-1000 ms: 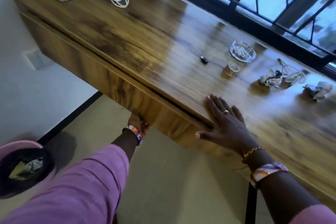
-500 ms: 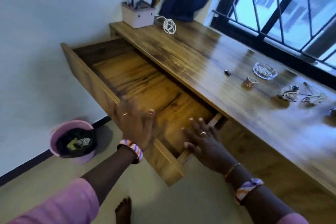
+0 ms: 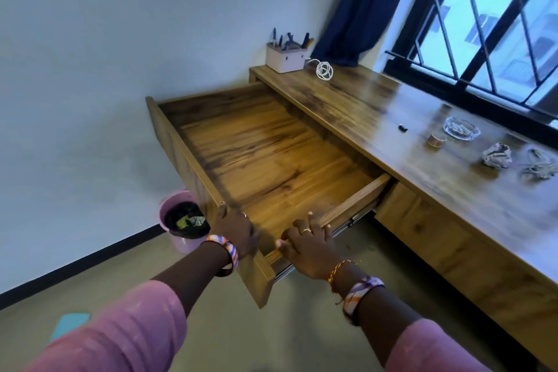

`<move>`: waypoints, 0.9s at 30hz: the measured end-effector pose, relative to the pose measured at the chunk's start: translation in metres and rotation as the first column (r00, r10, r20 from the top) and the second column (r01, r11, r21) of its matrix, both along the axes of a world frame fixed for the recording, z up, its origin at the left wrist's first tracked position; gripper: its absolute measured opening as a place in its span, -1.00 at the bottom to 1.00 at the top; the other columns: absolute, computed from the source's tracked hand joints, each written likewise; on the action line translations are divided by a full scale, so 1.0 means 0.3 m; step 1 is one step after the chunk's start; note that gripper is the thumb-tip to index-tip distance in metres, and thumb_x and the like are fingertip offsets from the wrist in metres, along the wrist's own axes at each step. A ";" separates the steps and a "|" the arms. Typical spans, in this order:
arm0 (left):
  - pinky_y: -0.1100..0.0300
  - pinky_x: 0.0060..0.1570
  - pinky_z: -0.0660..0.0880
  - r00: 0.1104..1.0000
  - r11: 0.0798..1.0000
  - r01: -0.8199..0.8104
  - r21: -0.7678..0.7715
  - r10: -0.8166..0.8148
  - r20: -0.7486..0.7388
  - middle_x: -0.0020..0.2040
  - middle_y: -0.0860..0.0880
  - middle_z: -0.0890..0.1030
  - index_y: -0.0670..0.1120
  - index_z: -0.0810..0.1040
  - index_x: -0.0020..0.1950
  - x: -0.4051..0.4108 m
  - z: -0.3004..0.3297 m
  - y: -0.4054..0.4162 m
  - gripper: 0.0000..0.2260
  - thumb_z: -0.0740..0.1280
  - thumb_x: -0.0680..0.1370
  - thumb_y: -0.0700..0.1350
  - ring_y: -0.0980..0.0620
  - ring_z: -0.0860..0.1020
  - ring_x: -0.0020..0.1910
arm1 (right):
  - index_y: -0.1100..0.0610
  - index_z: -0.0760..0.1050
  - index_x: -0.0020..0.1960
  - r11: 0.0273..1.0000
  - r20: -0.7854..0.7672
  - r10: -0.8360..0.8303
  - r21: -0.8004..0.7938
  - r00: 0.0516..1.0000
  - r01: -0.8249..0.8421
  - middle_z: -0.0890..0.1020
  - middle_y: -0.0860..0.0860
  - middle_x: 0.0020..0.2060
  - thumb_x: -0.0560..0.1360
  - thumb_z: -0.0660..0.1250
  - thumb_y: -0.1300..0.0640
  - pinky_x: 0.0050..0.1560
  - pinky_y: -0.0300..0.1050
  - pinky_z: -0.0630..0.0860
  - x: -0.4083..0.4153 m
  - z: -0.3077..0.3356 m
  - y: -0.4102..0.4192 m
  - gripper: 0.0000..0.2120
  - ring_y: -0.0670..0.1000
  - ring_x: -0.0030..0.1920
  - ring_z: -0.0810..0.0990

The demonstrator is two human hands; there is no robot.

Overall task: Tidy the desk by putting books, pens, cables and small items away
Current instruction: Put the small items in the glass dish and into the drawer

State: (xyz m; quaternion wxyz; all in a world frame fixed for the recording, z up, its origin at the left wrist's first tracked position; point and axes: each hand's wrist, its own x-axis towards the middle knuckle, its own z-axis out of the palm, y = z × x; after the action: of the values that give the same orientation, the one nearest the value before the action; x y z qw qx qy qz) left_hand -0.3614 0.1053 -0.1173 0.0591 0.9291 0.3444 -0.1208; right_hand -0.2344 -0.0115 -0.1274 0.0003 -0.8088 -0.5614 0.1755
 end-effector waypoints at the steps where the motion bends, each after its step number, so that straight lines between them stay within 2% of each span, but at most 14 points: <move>1: -0.08 0.46 -0.02 1.000 1.000 -0.007 0.002 0.007 -0.003 0.15 -0.14 0.54 -0.15 0.58 0.05 -0.035 0.000 -0.003 -0.62 0.03 0.60 0.02 -0.09 0.39 0.26 | 0.04 0.32 0.33 1.000 -0.017 0.009 -0.008 1.000 -0.009 0.18 0.03 0.46 0.59 -0.06 -0.18 0.43 0.32 -0.17 -0.031 -0.002 -0.001 -0.54 0.19 0.51 -0.17; 4: -0.06 0.46 -0.01 0.999 1.000 -0.030 0.002 0.030 0.017 0.12 -0.12 0.55 -0.15 0.58 0.03 -0.141 -0.005 -0.003 -0.63 0.05 0.60 0.01 -0.07 0.40 0.24 | 0.05 0.33 0.32 1.000 -0.053 0.017 -0.003 0.998 -0.017 0.18 0.05 0.45 0.59 -0.06 -0.19 0.41 0.34 -0.20 -0.130 -0.015 -0.002 -0.54 0.20 0.50 -0.19; 6: -0.05 0.46 -0.01 0.998 0.999 -0.020 -0.028 0.022 0.051 0.09 -0.11 0.55 -0.15 0.57 0.01 -0.179 -0.002 -0.008 -0.65 0.05 0.60 0.00 -0.05 0.41 0.22 | 0.08 0.33 0.30 1.000 -0.022 0.001 0.017 1.000 0.000 0.21 0.07 0.44 0.58 -0.10 -0.21 0.41 0.32 -0.18 -0.168 -0.020 -0.007 -0.50 0.19 0.51 -0.17; 11: -0.10 0.46 -0.01 0.999 0.999 0.032 -0.026 -0.032 0.012 0.13 -0.16 0.53 -0.20 0.55 0.06 -0.186 0.023 -0.017 -0.62 0.02 0.62 -0.02 -0.11 0.37 0.26 | 0.12 0.32 0.30 0.999 0.063 -0.037 0.011 0.997 0.036 0.24 0.11 0.42 0.54 -0.18 -0.26 0.43 0.26 -0.11 -0.200 -0.002 -0.010 -0.39 0.17 0.51 -0.10; 14: -0.11 0.46 -0.05 0.998 0.998 0.047 -0.048 -0.045 0.046 0.14 -0.18 0.52 -0.23 0.54 0.05 -0.201 0.018 -0.009 -0.62 0.01 0.62 -0.03 -0.12 0.36 0.27 | 0.13 0.31 0.32 0.998 0.095 -0.054 -0.012 0.994 0.056 0.23 0.13 0.44 0.60 -0.09 -0.15 0.43 0.26 -0.10 -0.222 -0.001 -0.003 -0.51 0.16 0.51 -0.06; 17: -0.12 0.45 -0.06 0.995 0.997 0.066 -0.031 -0.064 0.070 0.15 -0.17 0.52 -0.23 0.54 0.06 -0.205 0.007 -0.008 -0.62 0.01 0.62 -0.03 -0.11 0.37 0.27 | 0.13 0.30 0.34 0.997 0.139 -0.075 -0.020 0.987 0.078 0.25 0.12 0.44 0.61 -0.08 -0.13 0.44 0.25 -0.06 -0.239 0.005 -0.005 -0.53 0.15 0.51 -0.02; 22: -0.12 0.46 -0.04 0.991 0.996 0.089 0.031 -0.091 0.099 0.15 -0.14 0.54 -0.19 0.55 0.06 -0.215 -0.005 -0.009 -0.62 0.00 0.62 -0.03 -0.08 0.39 0.27 | 0.14 0.33 0.33 0.998 0.200 -0.055 0.045 0.978 0.047 0.33 0.14 0.39 0.61 -0.05 -0.11 0.41 0.17 0.13 -0.271 0.005 -0.021 -0.54 0.16 0.47 0.11; 25: -0.13 0.42 0.09 0.989 0.985 0.145 0.093 -0.146 0.005 0.15 -0.12 0.55 -0.13 0.56 0.06 -0.192 0.003 -0.014 -0.62 0.00 0.62 0.01 -0.09 0.42 0.25 | 0.11 0.34 0.35 0.998 0.131 -0.003 0.065 0.991 -0.005 0.34 0.11 0.38 0.59 0.04 -0.09 0.40 0.11 0.18 -0.251 0.019 -0.046 -0.57 0.16 0.47 0.12; 27: 0.00 0.26 0.30 0.977 0.976 0.210 0.061 -0.207 -0.060 0.05 -0.12 0.59 -0.14 0.58 0.02 -0.159 0.032 -0.007 -0.64 0.06 0.59 0.04 -0.11 0.50 0.11 | 0.10 0.35 0.35 0.994 0.022 0.069 0.085 0.997 -0.070 0.39 0.10 0.33 0.57 0.13 -0.03 0.36 0.08 0.27 -0.215 0.046 -0.057 -0.60 0.12 0.43 0.19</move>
State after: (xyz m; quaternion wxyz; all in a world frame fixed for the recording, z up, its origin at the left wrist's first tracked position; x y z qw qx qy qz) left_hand -0.4092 0.1031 -0.1077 0.0059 0.9581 0.2502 -0.1394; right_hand -0.2988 -0.0285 -0.1134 0.0234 -0.7896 -0.5961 0.1433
